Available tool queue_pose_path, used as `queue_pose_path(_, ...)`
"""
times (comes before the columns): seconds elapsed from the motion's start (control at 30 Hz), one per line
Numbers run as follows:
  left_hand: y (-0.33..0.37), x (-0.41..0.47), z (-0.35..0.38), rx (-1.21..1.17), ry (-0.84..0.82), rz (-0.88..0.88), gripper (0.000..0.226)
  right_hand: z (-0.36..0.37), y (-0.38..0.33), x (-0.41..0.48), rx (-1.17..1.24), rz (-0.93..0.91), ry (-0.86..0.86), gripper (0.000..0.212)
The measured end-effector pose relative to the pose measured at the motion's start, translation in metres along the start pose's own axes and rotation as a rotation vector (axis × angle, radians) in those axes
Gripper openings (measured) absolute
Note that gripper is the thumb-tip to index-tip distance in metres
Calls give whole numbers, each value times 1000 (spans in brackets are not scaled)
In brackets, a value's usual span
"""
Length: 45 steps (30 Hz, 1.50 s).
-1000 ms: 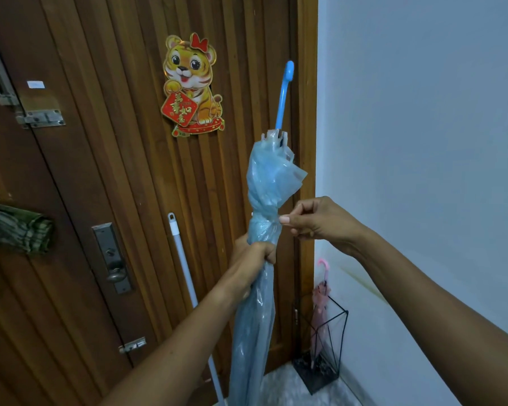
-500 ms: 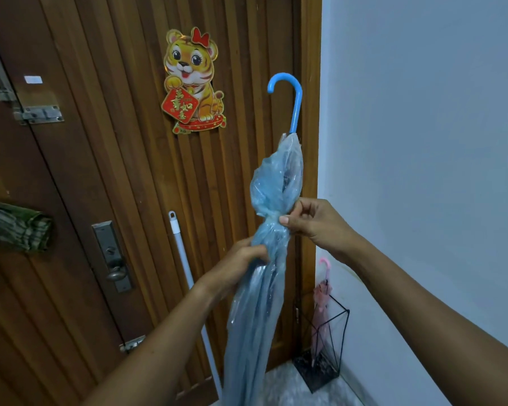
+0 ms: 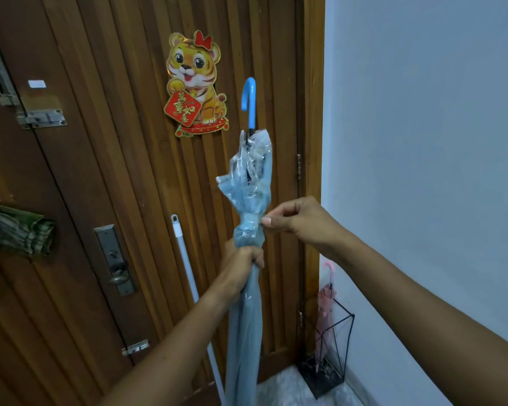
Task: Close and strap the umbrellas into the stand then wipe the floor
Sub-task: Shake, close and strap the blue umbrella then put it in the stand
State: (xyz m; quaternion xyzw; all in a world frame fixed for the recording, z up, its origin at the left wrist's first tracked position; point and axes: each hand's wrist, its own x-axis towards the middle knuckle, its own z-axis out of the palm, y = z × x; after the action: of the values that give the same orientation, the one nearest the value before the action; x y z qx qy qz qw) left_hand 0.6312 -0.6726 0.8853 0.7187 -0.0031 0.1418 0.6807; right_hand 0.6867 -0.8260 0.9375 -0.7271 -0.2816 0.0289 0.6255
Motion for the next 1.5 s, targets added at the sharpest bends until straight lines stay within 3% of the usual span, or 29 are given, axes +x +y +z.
queue_pose_path(0.1,-4,7,-6,-317,-154,-46,14,-5,0,3,36,-3,-33,12)
queue_pose_path(0.17,-3,10,-8,-513,-315,-149,26,-7,-1,5,31,-11,-54,11)
queue_pose_path(0.3,4,14,-15,-587,-571,-245,44,-10,1,9,180,40,-62,16)
queue_pose_path(0.4,8,12,-21,-308,-454,-224,42,-11,9,10,274,83,-22,19)
queue_pose_path(0.53,7,7,-15,-27,-106,70,53,-7,16,5,303,61,59,30)
queue_pose_path(0.6,6,7,-14,0,-40,156,46,-5,14,5,303,49,85,26)
queue_pose_path(0.7,4,9,-17,-6,-47,194,35,-9,9,8,237,57,33,23)
queue_pose_path(0.87,0,7,-15,-98,-77,202,44,-11,2,7,184,59,-19,17)
queue_pose_path(1.1,2,4,-9,-201,-106,173,49,-2,6,5,382,146,93,16)
queue_pose_path(1.33,7,1,-12,-142,-160,169,49,-4,7,2,486,204,51,30)
queue_pose_path(1.5,7,-3,-12,-85,-189,171,46,-8,12,1,472,207,29,23)
